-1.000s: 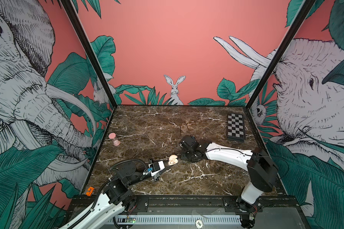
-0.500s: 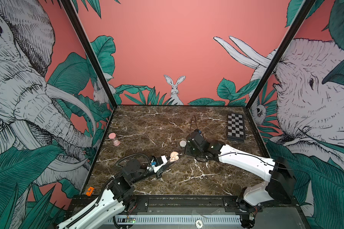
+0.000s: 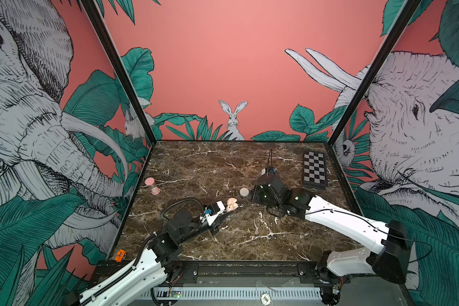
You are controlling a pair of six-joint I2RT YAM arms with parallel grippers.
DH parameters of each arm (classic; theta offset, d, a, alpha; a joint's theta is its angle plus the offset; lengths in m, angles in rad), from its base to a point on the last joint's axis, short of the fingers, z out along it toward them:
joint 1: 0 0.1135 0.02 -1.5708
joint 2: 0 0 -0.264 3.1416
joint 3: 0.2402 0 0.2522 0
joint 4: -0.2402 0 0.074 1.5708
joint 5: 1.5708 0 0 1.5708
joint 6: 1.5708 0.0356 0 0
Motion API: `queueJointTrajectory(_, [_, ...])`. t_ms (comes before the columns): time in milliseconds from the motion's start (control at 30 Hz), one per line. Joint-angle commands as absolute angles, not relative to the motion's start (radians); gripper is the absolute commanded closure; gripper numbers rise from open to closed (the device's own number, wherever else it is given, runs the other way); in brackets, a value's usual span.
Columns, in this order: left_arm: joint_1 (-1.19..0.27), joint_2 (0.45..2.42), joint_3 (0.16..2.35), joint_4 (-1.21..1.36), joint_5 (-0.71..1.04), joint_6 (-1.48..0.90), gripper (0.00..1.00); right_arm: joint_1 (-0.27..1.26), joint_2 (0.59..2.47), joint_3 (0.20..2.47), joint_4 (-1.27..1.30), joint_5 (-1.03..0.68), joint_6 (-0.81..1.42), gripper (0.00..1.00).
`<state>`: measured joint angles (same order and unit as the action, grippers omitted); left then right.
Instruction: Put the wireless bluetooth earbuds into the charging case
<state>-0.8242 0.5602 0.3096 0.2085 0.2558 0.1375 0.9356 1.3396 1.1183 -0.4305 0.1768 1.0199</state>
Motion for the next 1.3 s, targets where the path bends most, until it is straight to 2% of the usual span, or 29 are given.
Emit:
queueJointTrajectory(0, [-0.82,0.587,0.327,0.243,0.23,0.099,1.0,0.948,1.309,1.13,-0.371,0.199,0.989,0.89])
queueJointTrajectory(633, [-0.792,0.647,0.367,0.287,0.175,-0.047,1.0,1.018,1.25,1.093,-0.176,0.197,0.945,0.88])
queueJointTrajectory(1067, [-0.792,0.687,0.442,0.16,0.191,-0.047,1.0,1.031,1.234,1.103,-0.178,0.201,0.926,0.87])
queueJointTrajectory(1267, [-0.792,0.701,0.405,0.289,0.161,-0.115,1.0,1.036,1.219,1.094,-0.166,0.201,0.922,0.88])
